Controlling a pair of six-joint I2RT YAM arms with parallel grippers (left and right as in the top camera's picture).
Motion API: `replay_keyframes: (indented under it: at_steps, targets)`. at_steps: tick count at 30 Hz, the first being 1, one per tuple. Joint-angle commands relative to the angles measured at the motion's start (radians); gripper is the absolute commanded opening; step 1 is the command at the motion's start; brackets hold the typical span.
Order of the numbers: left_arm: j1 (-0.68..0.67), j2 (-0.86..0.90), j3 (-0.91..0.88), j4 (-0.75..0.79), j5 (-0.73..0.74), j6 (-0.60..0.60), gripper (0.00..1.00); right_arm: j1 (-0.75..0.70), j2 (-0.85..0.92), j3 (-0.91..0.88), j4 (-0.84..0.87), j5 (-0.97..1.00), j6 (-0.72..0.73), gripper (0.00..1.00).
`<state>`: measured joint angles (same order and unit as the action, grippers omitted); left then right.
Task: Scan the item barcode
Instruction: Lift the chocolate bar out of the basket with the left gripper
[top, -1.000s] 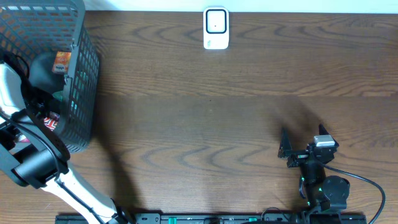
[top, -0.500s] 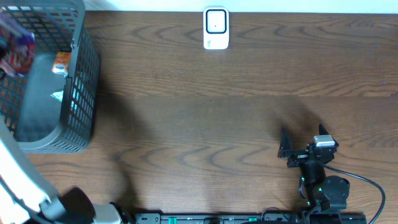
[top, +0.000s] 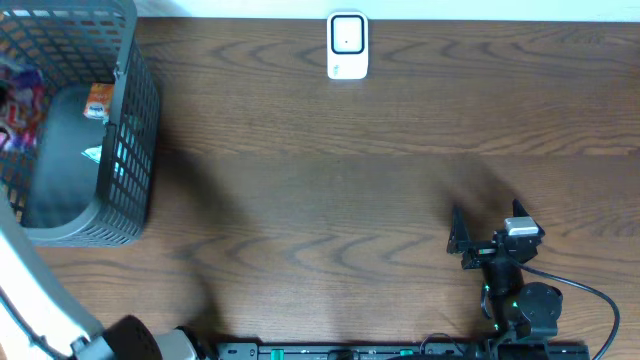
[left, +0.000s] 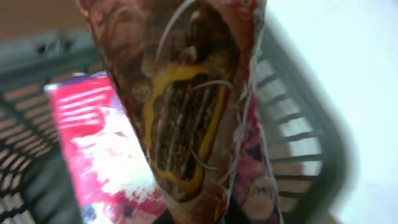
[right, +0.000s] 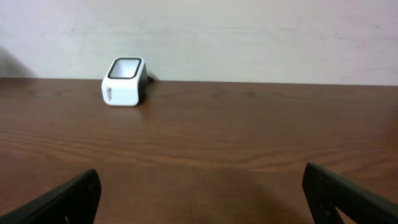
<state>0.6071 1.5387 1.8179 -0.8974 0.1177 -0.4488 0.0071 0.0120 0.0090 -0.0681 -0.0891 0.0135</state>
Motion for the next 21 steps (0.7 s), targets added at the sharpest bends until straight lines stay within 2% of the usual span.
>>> replay_keyframes:
  at_steps: [1, 7, 14, 15, 16, 21]
  targets:
    - [0.002, 0.074, -0.086, -0.003, -0.063, 0.01, 0.08, 0.007, -0.005, -0.003, -0.002, 0.005, -0.007, 0.99]
    - [0.002, 0.212, -0.216, -0.022, -0.055, 0.01, 0.07, 0.007, -0.005, -0.003, -0.002, 0.005, -0.007, 0.99]
    - [0.002, 0.308, -0.227, -0.03, -0.048, 0.01, 0.08, 0.007, -0.005, -0.003, -0.002, 0.005, -0.007, 0.99]
    - [0.002, 0.31, -0.227, -0.029, -0.048, 0.01, 0.15, 0.007, -0.005, -0.003, -0.002, 0.005, -0.007, 0.99]
    - [0.002, 0.31, -0.227, -0.028, -0.048, 0.01, 0.29, 0.007, -0.005, -0.003, -0.002, 0.005, -0.007, 0.99]
    - [0.002, 0.31, -0.226, -0.021, -0.048, 0.01, 0.29, 0.007, -0.005, -0.003, -0.002, 0.005, -0.007, 0.99]
